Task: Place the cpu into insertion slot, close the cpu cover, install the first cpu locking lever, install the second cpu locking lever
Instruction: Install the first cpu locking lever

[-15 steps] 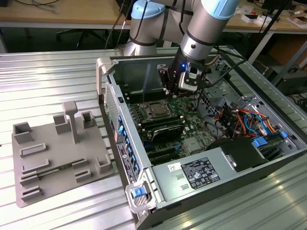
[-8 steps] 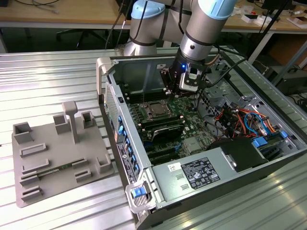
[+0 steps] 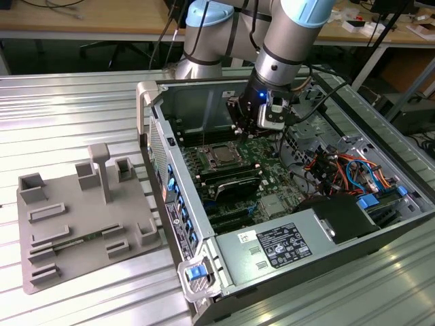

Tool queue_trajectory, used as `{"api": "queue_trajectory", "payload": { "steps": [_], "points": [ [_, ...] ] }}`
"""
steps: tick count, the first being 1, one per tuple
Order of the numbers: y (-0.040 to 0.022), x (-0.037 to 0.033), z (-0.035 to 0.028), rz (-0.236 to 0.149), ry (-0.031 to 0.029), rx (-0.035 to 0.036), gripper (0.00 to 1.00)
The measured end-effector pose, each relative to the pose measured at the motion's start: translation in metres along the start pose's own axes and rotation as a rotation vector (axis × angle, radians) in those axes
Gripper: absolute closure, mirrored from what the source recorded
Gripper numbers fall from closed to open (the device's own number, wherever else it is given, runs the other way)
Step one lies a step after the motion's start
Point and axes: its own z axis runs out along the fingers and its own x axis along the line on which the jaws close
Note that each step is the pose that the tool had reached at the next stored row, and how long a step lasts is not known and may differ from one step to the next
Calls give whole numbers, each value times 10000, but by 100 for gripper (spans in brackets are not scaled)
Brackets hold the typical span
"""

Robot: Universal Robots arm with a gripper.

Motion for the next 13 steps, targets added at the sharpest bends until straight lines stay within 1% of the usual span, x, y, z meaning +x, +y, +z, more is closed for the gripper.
{"api": "queue_trajectory", "payload": {
  "steps": [4, 13],
  "points": [
    [0, 0, 1, -335, 3, 14, 89],
    [0, 0, 2, -928, 10, 42, 89]
  ]
}}
